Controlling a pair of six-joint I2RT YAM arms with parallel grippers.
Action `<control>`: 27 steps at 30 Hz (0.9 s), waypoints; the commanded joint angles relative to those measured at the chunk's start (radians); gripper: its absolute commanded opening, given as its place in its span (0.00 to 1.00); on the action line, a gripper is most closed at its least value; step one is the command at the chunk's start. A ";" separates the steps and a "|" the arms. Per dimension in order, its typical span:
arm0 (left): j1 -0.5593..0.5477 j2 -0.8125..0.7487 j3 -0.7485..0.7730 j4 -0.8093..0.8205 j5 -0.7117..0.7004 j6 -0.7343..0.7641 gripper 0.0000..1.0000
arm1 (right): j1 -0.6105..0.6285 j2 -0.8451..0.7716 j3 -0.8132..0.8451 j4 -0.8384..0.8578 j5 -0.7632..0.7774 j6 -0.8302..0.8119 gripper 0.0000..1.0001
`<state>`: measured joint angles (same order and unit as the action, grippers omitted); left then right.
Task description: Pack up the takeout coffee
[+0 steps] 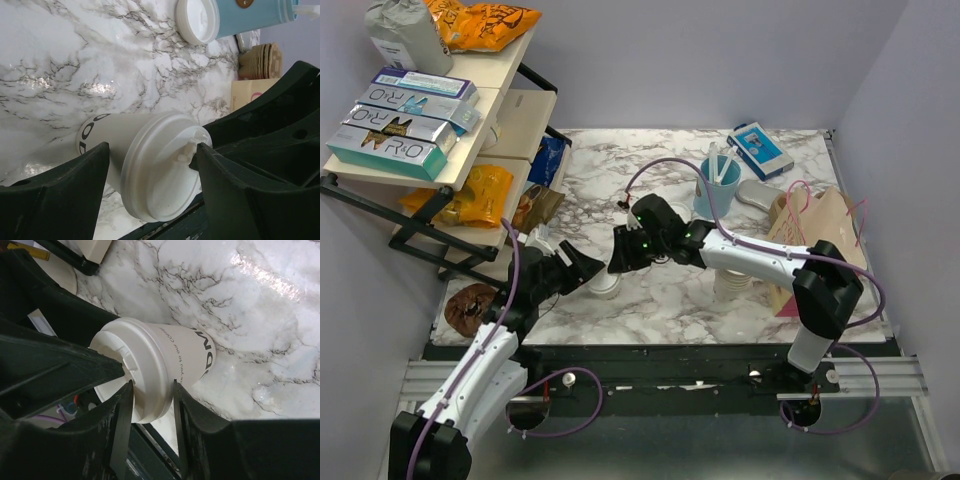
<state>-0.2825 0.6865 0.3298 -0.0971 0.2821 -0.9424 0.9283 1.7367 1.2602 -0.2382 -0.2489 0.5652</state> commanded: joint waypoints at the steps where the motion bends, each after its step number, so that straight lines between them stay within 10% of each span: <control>1: 0.005 -0.028 -0.012 -0.018 0.025 -0.009 0.77 | 0.004 0.040 0.048 -0.050 -0.016 -0.045 0.40; 10: 0.005 -0.169 0.035 -0.168 0.002 0.005 0.99 | -0.025 0.063 0.130 -0.128 -0.042 -0.154 0.27; 27: 0.005 -0.052 0.087 -0.199 -0.040 0.057 0.99 | -0.085 0.083 0.174 -0.205 -0.090 -0.200 0.28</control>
<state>-0.2825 0.5793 0.3988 -0.2947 0.2661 -0.9226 0.8490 1.8072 1.4055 -0.3927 -0.3721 0.3824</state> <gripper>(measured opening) 0.988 0.303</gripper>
